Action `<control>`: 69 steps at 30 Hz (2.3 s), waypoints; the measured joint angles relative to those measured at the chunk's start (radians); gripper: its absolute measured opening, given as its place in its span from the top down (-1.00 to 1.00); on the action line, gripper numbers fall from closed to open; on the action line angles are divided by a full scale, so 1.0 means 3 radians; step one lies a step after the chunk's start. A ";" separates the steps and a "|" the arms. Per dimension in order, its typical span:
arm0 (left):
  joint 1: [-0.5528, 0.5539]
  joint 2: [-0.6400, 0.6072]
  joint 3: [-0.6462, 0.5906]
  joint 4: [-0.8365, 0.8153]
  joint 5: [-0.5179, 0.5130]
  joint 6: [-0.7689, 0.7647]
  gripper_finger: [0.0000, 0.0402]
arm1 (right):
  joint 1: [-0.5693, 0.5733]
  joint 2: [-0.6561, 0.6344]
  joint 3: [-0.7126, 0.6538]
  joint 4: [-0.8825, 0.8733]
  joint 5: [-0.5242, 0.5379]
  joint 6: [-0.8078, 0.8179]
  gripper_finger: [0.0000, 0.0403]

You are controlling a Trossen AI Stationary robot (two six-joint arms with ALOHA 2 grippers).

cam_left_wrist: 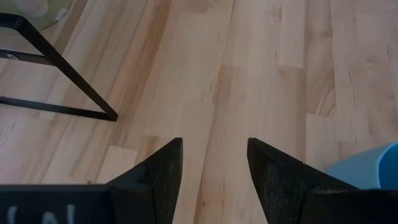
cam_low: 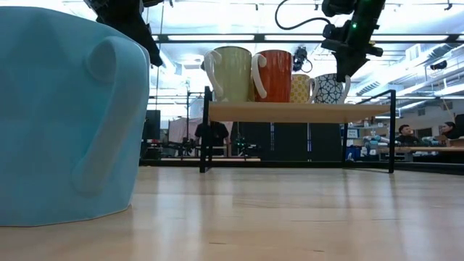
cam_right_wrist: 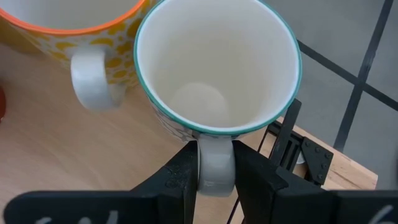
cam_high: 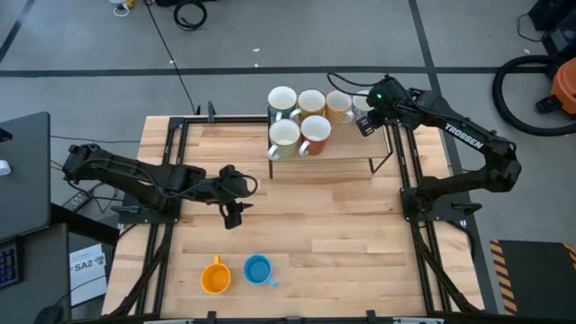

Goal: Place coffee mugs
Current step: Put the blue patterned mug on the shelf, then put the blue mug on the shelf

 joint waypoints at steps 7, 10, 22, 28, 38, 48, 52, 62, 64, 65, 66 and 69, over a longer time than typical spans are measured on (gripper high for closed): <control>0.0000 0.0001 0.0000 0.0000 0.0000 0.0000 0.07 | 0.0000 0.0000 0.0000 0.0003 0.0005 0.0000 0.48; 0.0000 0.0001 0.0000 0.0000 0.0001 -0.0001 0.07 | 0.0000 0.0000 0.0000 0.0003 0.0005 0.0000 0.44; 0.0000 0.0001 0.0000 0.0000 0.0000 -0.0001 0.07 | 0.0000 0.0000 0.0000 0.0012 0.0116 0.0000 0.04; 0.0000 0.0001 0.0000 0.0001 0.0001 -0.0001 0.07 | 0.0000 0.0000 0.0000 0.0007 0.0116 0.0068 0.02; -0.0001 0.0001 0.0000 0.0001 0.0004 -0.0088 0.07 | 0.0029 -0.0309 0.0000 -0.0032 0.0066 0.0093 0.02; -0.0001 0.0001 0.0000 0.0019 0.0204 -0.0353 0.07 | 0.0559 -0.0730 0.0000 -0.0040 -0.0517 0.0240 0.02; -0.0002 0.0001 -0.0001 0.0084 0.0267 -0.0354 0.07 | 0.1007 -0.0790 0.0000 -0.0041 -0.0493 0.0516 0.02; -0.0053 0.0001 -0.0001 0.0223 0.0266 -0.0574 0.07 | 0.2282 -0.0579 0.0000 -0.0010 -0.0019 0.1103 0.02; -0.0130 0.0001 -0.0001 0.0253 0.0267 -0.0673 0.07 | 0.2506 -0.0471 0.0000 0.0071 0.0049 0.1182 0.02; -0.0176 0.0001 -0.0001 0.0262 0.0271 -0.0722 0.07 | 0.2605 -0.0408 0.0000 0.0121 0.0075 0.1211 0.02; -0.0227 0.0004 -0.0001 0.0269 0.0270 -0.0784 0.07 | 0.2702 -0.0343 0.0000 0.0172 0.0087 0.1233 0.02; -0.0402 0.0034 -0.0001 0.0311 0.0271 -0.0953 0.07 | 0.2943 -0.0142 0.0000 0.0371 0.0092 0.1237 0.02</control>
